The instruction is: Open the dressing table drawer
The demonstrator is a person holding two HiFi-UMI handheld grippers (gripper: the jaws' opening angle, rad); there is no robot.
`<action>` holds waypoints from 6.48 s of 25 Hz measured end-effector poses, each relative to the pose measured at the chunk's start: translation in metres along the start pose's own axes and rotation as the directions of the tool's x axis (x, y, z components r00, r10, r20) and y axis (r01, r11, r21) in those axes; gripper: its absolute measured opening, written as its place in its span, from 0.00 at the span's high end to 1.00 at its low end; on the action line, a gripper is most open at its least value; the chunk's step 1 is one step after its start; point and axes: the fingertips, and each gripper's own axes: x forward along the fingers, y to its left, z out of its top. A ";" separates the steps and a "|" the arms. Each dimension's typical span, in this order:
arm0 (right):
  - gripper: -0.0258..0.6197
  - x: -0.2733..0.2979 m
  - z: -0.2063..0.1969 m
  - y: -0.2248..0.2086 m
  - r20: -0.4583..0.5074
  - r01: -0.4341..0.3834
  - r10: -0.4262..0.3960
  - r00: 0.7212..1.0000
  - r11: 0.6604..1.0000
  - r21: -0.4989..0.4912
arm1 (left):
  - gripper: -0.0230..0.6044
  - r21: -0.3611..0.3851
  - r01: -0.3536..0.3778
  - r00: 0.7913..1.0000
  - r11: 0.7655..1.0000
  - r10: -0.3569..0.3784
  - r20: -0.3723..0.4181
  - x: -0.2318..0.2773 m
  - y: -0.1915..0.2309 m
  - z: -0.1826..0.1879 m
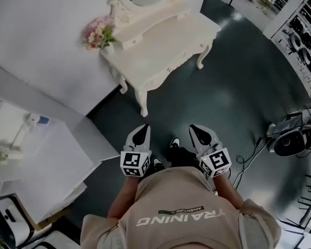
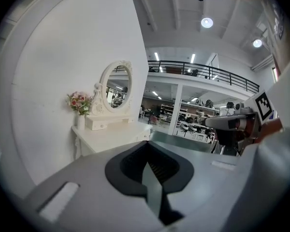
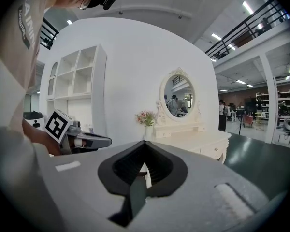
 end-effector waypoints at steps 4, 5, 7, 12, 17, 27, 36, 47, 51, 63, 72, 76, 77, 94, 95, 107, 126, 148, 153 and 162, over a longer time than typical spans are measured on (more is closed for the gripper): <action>0.96 0.018 -0.006 -0.010 -0.018 -0.039 0.038 0.999 0.999 -0.002 | 0.93 -0.002 0.005 1.000 1.000 -0.005 -0.022 0.024 0.002 0.000; 0.96 0.024 -0.007 -0.014 -0.022 -0.050 0.050 0.998 0.999 -0.003 | 0.93 -0.001 0.004 1.000 1.000 -0.004 -0.025 0.032 0.003 0.002; 0.96 0.040 -0.006 -0.026 -0.019 -0.073 0.073 0.997 0.997 0.001 | 0.93 0.003 -0.004 1.000 1.000 0.004 -0.029 0.048 0.007 0.009; 0.96 0.090 0.024 -0.062 0.046 -0.124 0.124 0.991 0.992 -0.007 | 0.93 0.015 -0.027 0.999 1.000 0.028 -0.024 0.091 0.027 0.042; 0.96 0.124 0.028 -0.106 0.072 -0.162 0.161 0.984 0.987 0.005 | 0.93 0.045 -0.052 0.999 0.998 0.053 -0.007 0.141 0.038 0.074; 0.96 0.162 0.025 -0.169 0.055 -0.230 0.230 0.972 0.973 0.007 | 0.93 0.044 -0.156 0.987 0.987 0.157 -0.015 0.184 0.061 0.096; 0.96 0.185 0.010 -0.169 0.011 -0.275 0.275 0.961 0.960 0.044 | 0.93 0.031 -0.167 0.984 0.985 0.169 -0.059 0.204 0.073 0.087; 0.96 0.226 0.029 -0.205 -0.048 -0.210 0.210 0.976 0.978 0.021 | 0.93 -0.002 -0.113 0.994 0.994 0.113 -0.006 0.263 0.111 0.114; 0.96 0.261 0.051 -0.201 -0.042 -0.237 0.235 0.971 0.971 -0.025 | 0.93 -0.018 -0.118 0.993 0.993 0.119 0.017 0.275 0.135 0.126; 0.96 0.353 0.099 -0.188 -0.020 -0.260 0.259 0.966 0.962 -0.083 | 0.93 -0.063 -0.149 0.985 0.987 0.153 0.078 0.294 0.207 0.151; 0.96 0.394 0.100 -0.177 -0.052 -0.336 0.333 0.942 0.938 -0.088 | 0.93 -0.135 -0.227 0.970 0.965 0.236 0.055 0.284 0.233 0.143; 0.96 0.416 0.103 -0.181 -0.056 -0.372 0.369 0.928 0.923 -0.096 | 0.93 -0.147 -0.280 0.957 0.949 0.288 0.035 0.287 0.245 0.142; 0.96 0.423 0.104 -0.183 -0.059 -0.383 0.378 0.924 0.919 -0.099 | 0.93 -0.147 -0.294 0.953 0.944 0.302 0.034 0.290 0.248 0.144; 0.96 0.554 0.058 -0.213 -0.180 -0.544 0.518 0.836 0.825 -0.154 | 0.93 -0.148 -0.442 0.891 0.885 0.452 0.040 0.358 0.283 0.176; 0.96 0.560 0.053 -0.212 -0.190 -0.544 0.516 0.835 0.827 -0.143 | 0.93 -0.151 -0.450 0.888 0.880 0.460 0.030 0.358 0.283 0.172; 0.90 0.625 -0.017 -0.200 -0.345 -0.523 0.474 0.810 0.850 -0.060 | 0.93 -0.209 -0.519 0.852 0.829 0.521 -0.052 0.362 0.297 0.151; 0.76 0.666 -0.075 -0.179 -0.481 -0.451 0.426 0.766 0.890 0.070 | 0.93 -0.268 -0.569 0.820 0.777 0.559 -0.119 0.351 0.312 0.130; 0.81 0.670 -0.081 -0.178 -0.522 -0.413 0.369 0.769 0.910 0.035 | 0.93 -0.267 -0.572 0.817 0.775 0.568 -0.101 0.329 0.313 0.126; 0.81 0.662 -0.083 -0.176 -0.528 -0.426 0.373 0.763 0.904 0.023 | 0.93 -0.268 -0.571 0.817 0.776 0.567 -0.100 0.324 0.309 0.125; 0.81 0.649 -0.088 -0.182 -0.532 -0.435 0.372 0.761 0.901 0.008 | 0.93 -0.265 -0.571 0.818 0.777 0.568 -0.096 0.318 0.298 0.120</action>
